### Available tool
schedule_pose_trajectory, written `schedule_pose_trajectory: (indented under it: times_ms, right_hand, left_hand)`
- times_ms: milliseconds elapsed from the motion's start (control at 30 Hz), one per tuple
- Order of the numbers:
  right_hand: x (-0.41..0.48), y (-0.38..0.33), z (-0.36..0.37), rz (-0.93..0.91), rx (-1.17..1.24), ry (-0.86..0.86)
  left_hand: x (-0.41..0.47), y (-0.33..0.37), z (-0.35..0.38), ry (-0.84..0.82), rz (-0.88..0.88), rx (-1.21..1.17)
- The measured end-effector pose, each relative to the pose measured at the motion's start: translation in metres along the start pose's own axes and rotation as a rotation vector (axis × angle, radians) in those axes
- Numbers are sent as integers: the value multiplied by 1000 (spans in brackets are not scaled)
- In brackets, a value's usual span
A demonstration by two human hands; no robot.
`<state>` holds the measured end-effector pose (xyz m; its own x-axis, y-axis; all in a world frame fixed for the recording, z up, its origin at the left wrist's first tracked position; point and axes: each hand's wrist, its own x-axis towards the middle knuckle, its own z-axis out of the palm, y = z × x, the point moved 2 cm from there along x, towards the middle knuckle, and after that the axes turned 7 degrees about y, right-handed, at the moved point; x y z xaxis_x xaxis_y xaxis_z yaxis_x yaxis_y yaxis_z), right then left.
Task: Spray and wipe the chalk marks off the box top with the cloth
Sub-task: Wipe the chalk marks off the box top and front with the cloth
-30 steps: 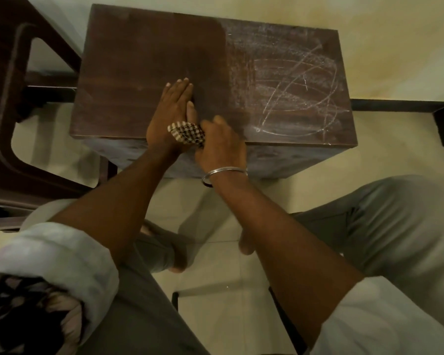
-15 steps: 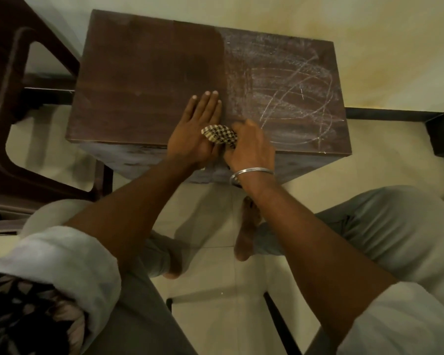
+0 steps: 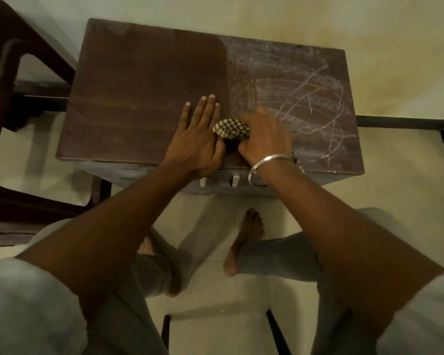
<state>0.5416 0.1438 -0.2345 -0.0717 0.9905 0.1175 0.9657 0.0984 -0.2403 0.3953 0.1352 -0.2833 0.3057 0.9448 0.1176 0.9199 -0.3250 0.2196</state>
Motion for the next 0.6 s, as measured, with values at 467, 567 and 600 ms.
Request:
schedule_pose_trajectory:
  times_ms: [467, 567, 600]
  right_hand:
    - [92, 1, 18, -1, 1, 80]
    - [86, 1, 17, -28, 9, 82]
    - [81, 3, 17, -48, 11, 75]
  left_hand:
    - [34, -8, 7, 73, -58, -14]
    - [44, -12, 6, 69, -81, -34]
    - [48, -14, 6, 67, -91, -45]
